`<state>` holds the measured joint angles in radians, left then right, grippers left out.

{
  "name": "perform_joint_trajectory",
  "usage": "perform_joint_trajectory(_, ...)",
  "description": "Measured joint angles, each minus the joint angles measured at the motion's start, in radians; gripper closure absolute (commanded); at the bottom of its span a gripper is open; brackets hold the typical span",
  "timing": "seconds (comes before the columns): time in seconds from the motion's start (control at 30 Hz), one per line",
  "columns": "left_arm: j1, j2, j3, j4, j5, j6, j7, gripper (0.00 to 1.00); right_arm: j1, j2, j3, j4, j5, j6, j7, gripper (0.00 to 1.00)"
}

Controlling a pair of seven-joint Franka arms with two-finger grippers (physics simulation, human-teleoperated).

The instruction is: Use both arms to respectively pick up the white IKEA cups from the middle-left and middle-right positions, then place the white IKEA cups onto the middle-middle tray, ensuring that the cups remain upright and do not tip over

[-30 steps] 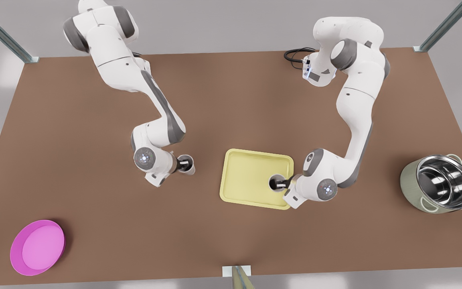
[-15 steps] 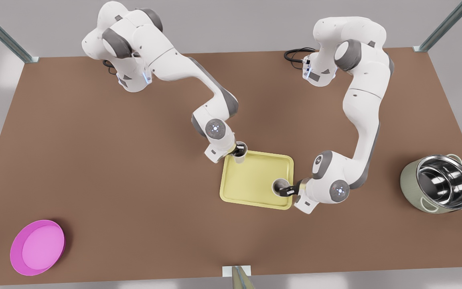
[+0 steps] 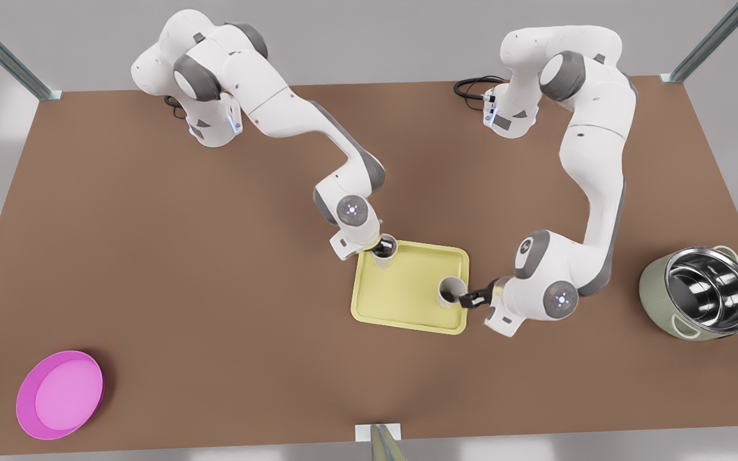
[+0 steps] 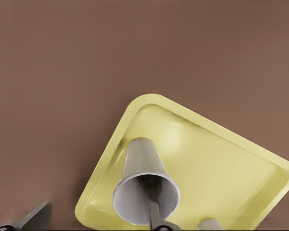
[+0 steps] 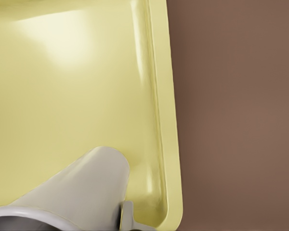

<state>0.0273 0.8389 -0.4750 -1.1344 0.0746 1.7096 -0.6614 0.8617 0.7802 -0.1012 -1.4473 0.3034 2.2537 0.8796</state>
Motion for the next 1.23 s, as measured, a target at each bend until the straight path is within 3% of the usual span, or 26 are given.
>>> perform_joint_trajectory(0.03,0.002,-0.003,-0.002,0.061,0.001,-0.044,-0.002,0.00,0.000,0.002,0.000,0.000,-0.002,0.000,0.011,0.03)
perform_joint_trajectory(0.07,0.004,-0.021,-0.002,0.128,0.012,-0.089,-0.001,0.00,0.002,0.004,0.000,0.000,-0.005,0.000,0.023,0.00)
perform_joint_trajectory(0.2,0.114,-0.195,0.013,0.177,0.116,-0.263,0.094,0.00,0.004,0.003,0.000,-0.001,-0.016,-0.003,0.065,0.00)
perform_joint_trajectory(0.27,0.015,-0.478,0.186,-0.143,0.110,-0.276,0.146,0.00,0.003,0.002,-0.001,-0.001,-0.019,-0.004,0.082,0.00)
perform_joint_trajectory(0.33,-0.018,-0.565,0.253,-0.245,0.080,-0.286,0.192,0.00,0.002,0.002,-0.001,-0.001,-0.018,-0.003,0.096,0.00)
perform_joint_trajectory(0.67,-0.022,-0.584,0.209,-0.270,0.013,-0.335,0.360,0.00,-0.065,-0.146,-0.001,-0.011,-0.015,-0.106,0.134,0.00)
perform_joint_trajectory(0.77,-0.020,-0.584,0.209,-0.270,0.009,-0.350,0.395,0.00,-0.240,-0.153,-0.002,0.014,-0.026,-0.207,0.093,0.00)
perform_joint_trajectory(0.87,-0.017,-0.583,0.208,-0.270,0.008,-0.362,0.425,0.00,-0.514,-0.134,-0.043,0.089,-0.137,-0.349,-0.040,0.00)
perform_joint_trajectory(1.0,-0.017,-0.584,0.206,-0.271,0.007,-0.372,0.458,0.00,-0.597,-0.432,-0.061,0.144,-0.295,-0.562,-0.214,0.00)
perform_joint_trajectory(1.1,-0.017,-0.583,0.206,-0.265,0.008,-0.374,0.478,0.00,-0.701,-0.590,0.045,0.100,-0.355,-0.691,-0.321,0.00)
perform_joint_trajectory(1.23,-0.015,-0.583,0.207,-0.261,0.009,-0.376,0.500,0.00,-0.727,-0.635,0.070,0.047,-0.380,-0.783,-0.435,0.00)
